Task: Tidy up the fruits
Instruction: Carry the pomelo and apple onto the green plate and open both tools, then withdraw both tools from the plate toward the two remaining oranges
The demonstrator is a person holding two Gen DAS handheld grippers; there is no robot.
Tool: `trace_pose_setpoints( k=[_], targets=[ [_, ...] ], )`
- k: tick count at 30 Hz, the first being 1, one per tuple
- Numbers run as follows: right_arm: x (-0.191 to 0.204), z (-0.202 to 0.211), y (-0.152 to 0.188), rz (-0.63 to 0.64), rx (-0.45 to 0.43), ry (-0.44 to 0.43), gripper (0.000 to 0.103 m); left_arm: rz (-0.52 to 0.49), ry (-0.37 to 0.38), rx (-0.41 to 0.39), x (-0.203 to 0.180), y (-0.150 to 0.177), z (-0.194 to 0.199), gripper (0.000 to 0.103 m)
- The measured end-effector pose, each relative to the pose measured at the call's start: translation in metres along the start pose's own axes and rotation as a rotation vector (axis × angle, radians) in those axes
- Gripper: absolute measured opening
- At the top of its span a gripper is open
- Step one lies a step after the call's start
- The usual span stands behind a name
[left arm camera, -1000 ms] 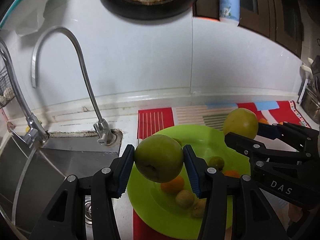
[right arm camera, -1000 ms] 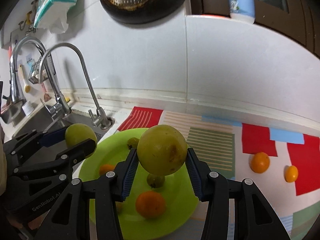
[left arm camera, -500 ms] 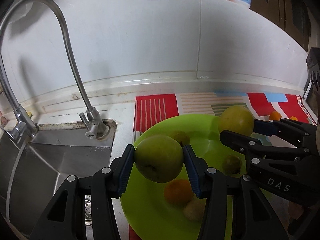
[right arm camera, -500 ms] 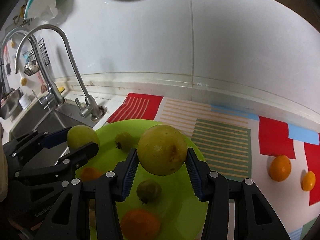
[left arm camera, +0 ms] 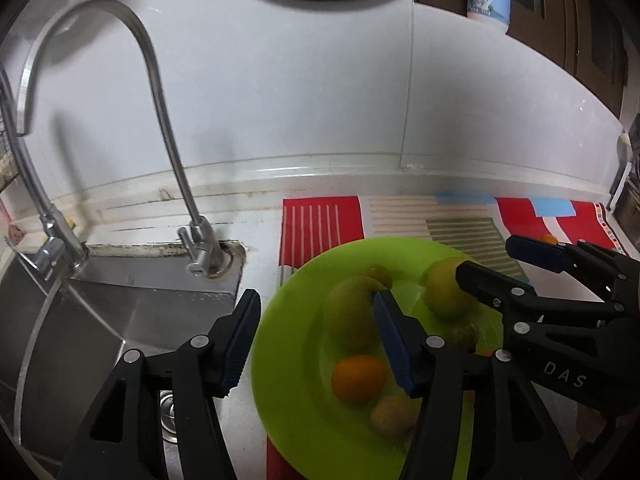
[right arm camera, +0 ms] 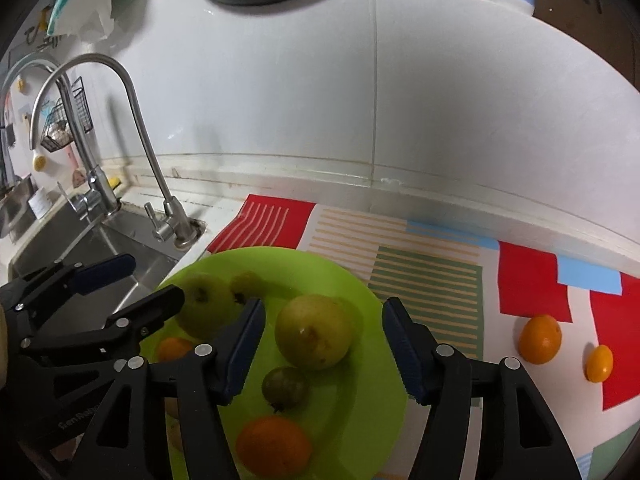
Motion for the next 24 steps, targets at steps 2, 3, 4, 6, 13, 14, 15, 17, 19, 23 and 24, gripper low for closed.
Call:
trace_pose_setpoints(
  k=[2, 3, 4, 6, 13, 14, 15, 17, 19, 23, 24],
  targets=[
    [0.001, 0.007, -0.001, -0.004, -0.012, 0.005, 0.063, 0.007, -0.007, -0.007, 0.003, -0.001, 0.007, 0.062],
    [0.001, 0.01, -0.001, -0.005, -0.018, 0.01, 0.065, 0.01, -0.011, -0.011, 0.005, -0.001, 0.011, 0.063],
    [0.002, 0.015, -0.001, -0.008, -0.026, 0.016, 0.066, 0.015, -0.015, -0.015, 0.007, -0.002, 0.015, 0.065],
    [0.004, 0.023, -0.002, -0.005, -0.04, 0.023, 0.067, 0.026, -0.024, -0.025, 0.011, -0.003, 0.024, 0.067],
    [0.012, 0.058, -0.002, 0.001, -0.092, 0.052, 0.072, 0.04, -0.05, -0.094, 0.015, -0.006, 0.055, 0.072],
    [0.012, 0.062, -0.001, 0.0, -0.098, 0.054, 0.072, 0.041, -0.051, -0.1, 0.015, -0.006, 0.06, 0.073],
    [0.013, 0.067, -0.001, -0.003, -0.104, 0.057, 0.072, 0.041, -0.052, -0.105, 0.015, -0.005, 0.064, 0.073],
    [0.014, 0.078, 0.001, -0.009, -0.114, 0.062, 0.072, 0.043, -0.048, -0.105, 0.015, -0.004, 0.074, 0.073],
    [0.015, 0.087, 0.003, -0.011, -0.124, 0.069, 0.072, 0.046, -0.047, -0.11, 0.014, -0.003, 0.082, 0.073],
    [0.017, 0.107, 0.008, -0.009, -0.143, 0.083, 0.072, 0.051, -0.042, -0.12, 0.012, 0.002, 0.099, 0.075],
    [0.017, 0.113, 0.01, -0.009, -0.149, 0.087, 0.072, 0.05, -0.04, -0.123, 0.011, 0.002, 0.103, 0.075]
  ],
)
Point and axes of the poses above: each gripper's, at about its wrist camera, not at the fingertips, and z roughly against the way its jaws point, x to its left, y to its underside, the point moved 6 cm from there along -z, roughly the way its jaws point, and after that the axes turned 15 degrees about -y, right-handed, at the moved point
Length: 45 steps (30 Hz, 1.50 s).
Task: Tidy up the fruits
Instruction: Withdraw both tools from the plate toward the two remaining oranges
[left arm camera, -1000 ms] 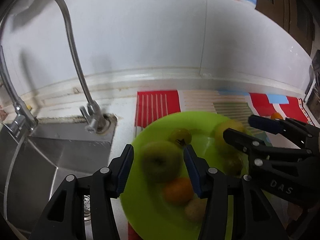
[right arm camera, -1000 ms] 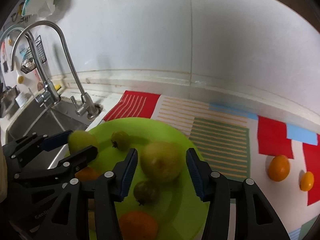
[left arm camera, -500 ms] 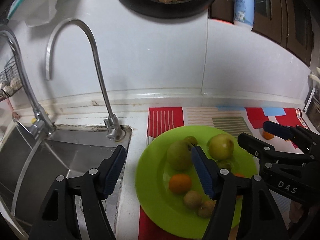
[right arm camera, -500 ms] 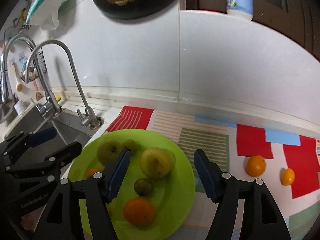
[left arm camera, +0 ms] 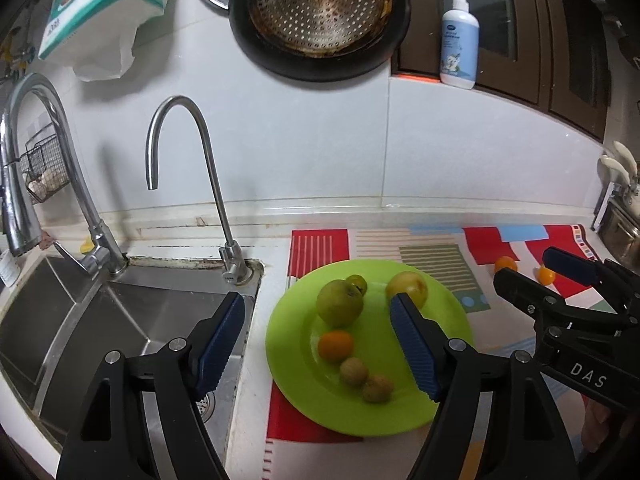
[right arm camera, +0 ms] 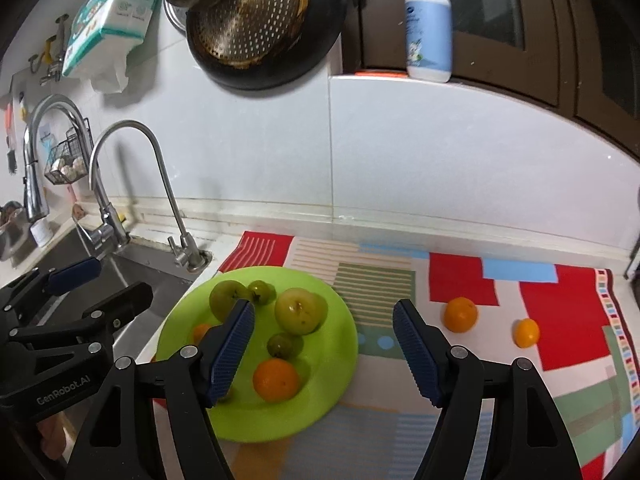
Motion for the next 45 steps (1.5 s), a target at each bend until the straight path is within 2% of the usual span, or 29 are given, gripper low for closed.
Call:
trace_pose_setpoints(
  k=[7, 26, 37, 45],
  targets=[
    [-0.006, 0.034, 0.004, -0.011, -0.042, 0.034, 0.076, -0.004, 0.001, -0.039, -0.01, -0.001, 0.03, 0.085],
    [-0.058, 0.114, 0.01, -0.013, -0.11, 0.098, 0.076, 0.006, 0.029, -0.093, -0.074, -0.008, 0.082, 0.087],
    [-0.102, 0.141, 0.011, -0.007, -0.117, 0.121, 0.076, -0.014, 0.055, -0.118, -0.125, -0.016, 0.095, 0.088],
    [-0.134, 0.145, 0.01, 0.0, -0.114, 0.131, 0.076, -0.06, 0.083, -0.124, -0.164, -0.024, 0.087, 0.088]
  ],
)
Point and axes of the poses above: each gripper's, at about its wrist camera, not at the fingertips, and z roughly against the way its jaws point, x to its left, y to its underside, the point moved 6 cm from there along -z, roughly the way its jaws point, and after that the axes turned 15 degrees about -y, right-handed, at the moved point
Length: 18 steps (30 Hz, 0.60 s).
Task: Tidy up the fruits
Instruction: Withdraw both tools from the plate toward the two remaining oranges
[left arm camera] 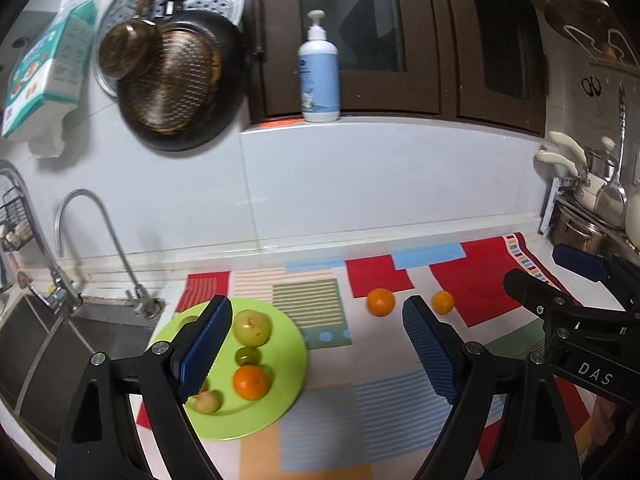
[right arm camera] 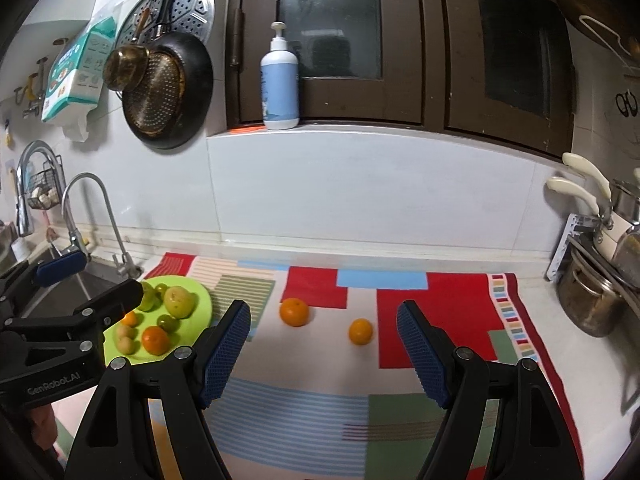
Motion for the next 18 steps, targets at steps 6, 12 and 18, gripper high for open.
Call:
trace_pose_setpoints(
  k=[6, 12, 18],
  targets=[
    [-0.022, -0.011, 0.001, -0.009, 0.011, 0.01, 0.076, -0.035, 0.04, 0.005, -0.026, -0.006, -0.021, 0.087],
    [-0.039, -0.035, 0.006, -0.009, 0.042, 0.013, 0.076, -0.081, 0.068, 0.014, -0.049, -0.006, -0.049, 0.087],
    [-0.055, -0.064, 0.015, -0.013, 0.081, 0.008, 0.076, -0.115, 0.092, 0.04, -0.066, 0.001, -0.081, 0.087]
  ],
)
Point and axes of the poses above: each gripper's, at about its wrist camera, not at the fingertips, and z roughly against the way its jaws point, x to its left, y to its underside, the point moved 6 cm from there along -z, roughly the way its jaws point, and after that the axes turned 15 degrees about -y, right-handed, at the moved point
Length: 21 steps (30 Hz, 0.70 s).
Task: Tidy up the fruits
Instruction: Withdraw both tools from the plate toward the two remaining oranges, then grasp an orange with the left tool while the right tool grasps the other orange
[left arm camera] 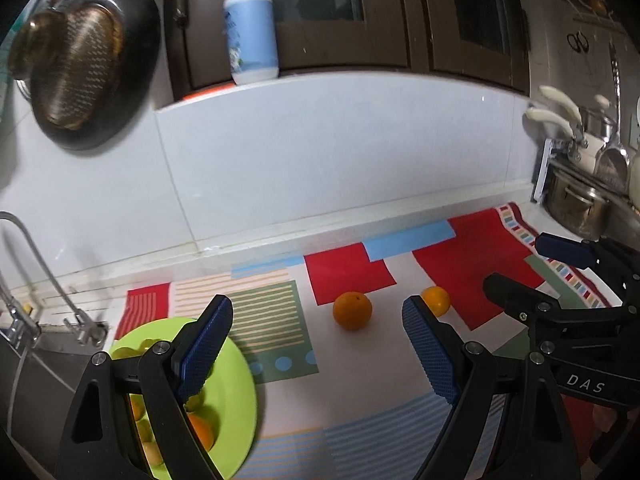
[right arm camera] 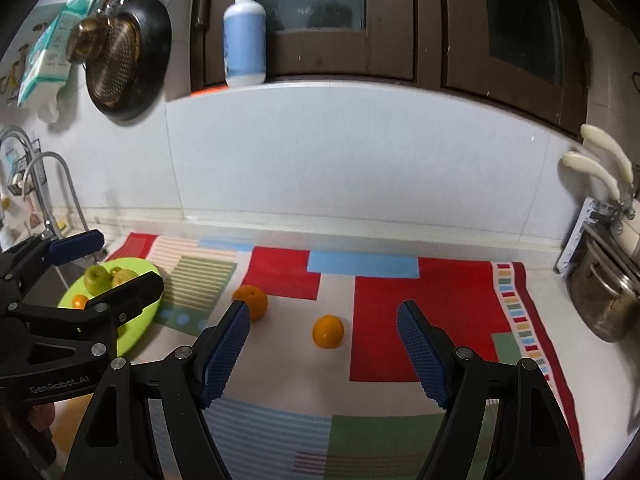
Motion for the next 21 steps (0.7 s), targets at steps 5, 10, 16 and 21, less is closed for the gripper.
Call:
trace_pose_setpoints(
  k=[5, 10, 16, 21],
  targets=[
    [-0.013, -0.025, 0.008, -0.014, 0.035, -0.002, 0.076, -0.03, 0.014, 0.032, -0.012, 0.009, -0.026, 0.087],
    [-0.029, -0.05, 0.02, -0.051, 0.088, -0.021, 0.071, -0.053, 0.025, 0.08, -0.024, 0.017, -0.052, 0.086],
    [-0.04, -0.081, 0.032, -0.082, 0.16, -0.062, 0.064, -0.083, 0.044, 0.136, -0.04, 0.025, -0.082, 0.084],
    [-0.045, -0.098, 0.037, -0.094, 0.2, -0.086, 0.058, -0.097, 0.051, 0.168, -0.048, 0.029, -0.1, 0.079]
  ],
)
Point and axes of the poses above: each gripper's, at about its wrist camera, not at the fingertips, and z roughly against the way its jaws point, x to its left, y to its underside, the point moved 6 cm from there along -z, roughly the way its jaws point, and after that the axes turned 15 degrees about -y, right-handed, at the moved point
